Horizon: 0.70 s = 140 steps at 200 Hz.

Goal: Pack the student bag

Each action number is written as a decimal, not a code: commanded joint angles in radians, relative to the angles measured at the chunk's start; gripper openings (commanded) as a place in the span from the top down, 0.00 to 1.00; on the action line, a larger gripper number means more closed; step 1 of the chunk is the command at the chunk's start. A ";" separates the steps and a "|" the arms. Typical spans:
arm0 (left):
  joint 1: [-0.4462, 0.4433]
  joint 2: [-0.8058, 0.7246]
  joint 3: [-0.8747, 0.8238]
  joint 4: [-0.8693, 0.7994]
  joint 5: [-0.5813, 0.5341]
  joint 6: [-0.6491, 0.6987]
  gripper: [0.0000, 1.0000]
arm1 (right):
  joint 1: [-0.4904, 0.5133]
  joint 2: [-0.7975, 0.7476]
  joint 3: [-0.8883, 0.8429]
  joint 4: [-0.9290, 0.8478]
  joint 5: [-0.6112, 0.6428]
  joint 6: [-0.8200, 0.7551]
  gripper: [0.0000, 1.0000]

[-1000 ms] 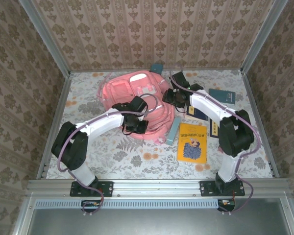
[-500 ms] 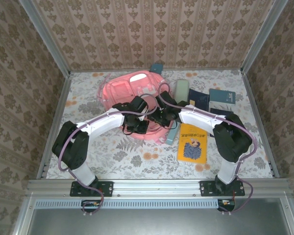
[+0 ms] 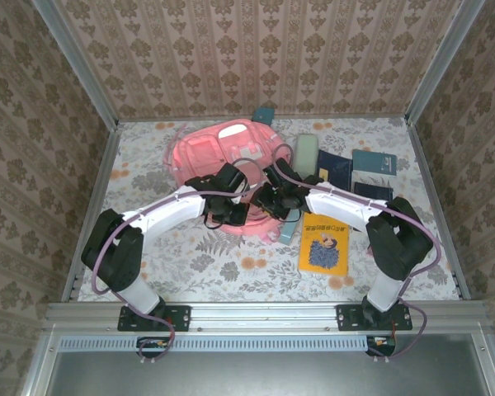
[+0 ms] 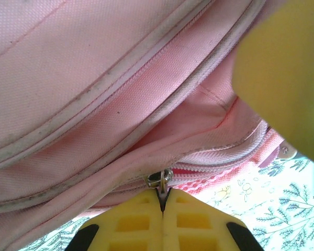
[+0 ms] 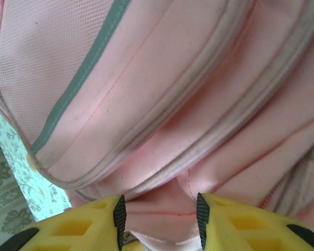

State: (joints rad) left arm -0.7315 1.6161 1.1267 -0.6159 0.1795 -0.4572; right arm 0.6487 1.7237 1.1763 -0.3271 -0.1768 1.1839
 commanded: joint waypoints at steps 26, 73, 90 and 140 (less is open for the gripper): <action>0.009 -0.027 -0.013 0.061 -0.010 -0.022 1.00 | 0.008 -0.088 -0.099 0.042 -0.029 0.096 0.55; 0.006 -0.040 -0.028 0.069 0.002 -0.024 1.00 | 0.012 -0.069 -0.165 0.155 -0.063 0.168 0.54; 0.006 -0.046 -0.034 0.065 0.003 -0.021 1.00 | 0.014 -0.040 -0.154 0.185 -0.056 0.176 0.54; 0.001 -0.058 -0.047 0.045 -0.001 -0.018 1.00 | 0.011 0.033 -0.088 0.185 -0.048 0.148 0.84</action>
State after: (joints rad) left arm -0.7315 1.5993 1.0897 -0.5838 0.1829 -0.4652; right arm 0.6537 1.7199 1.0489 -0.1608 -0.2176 1.3319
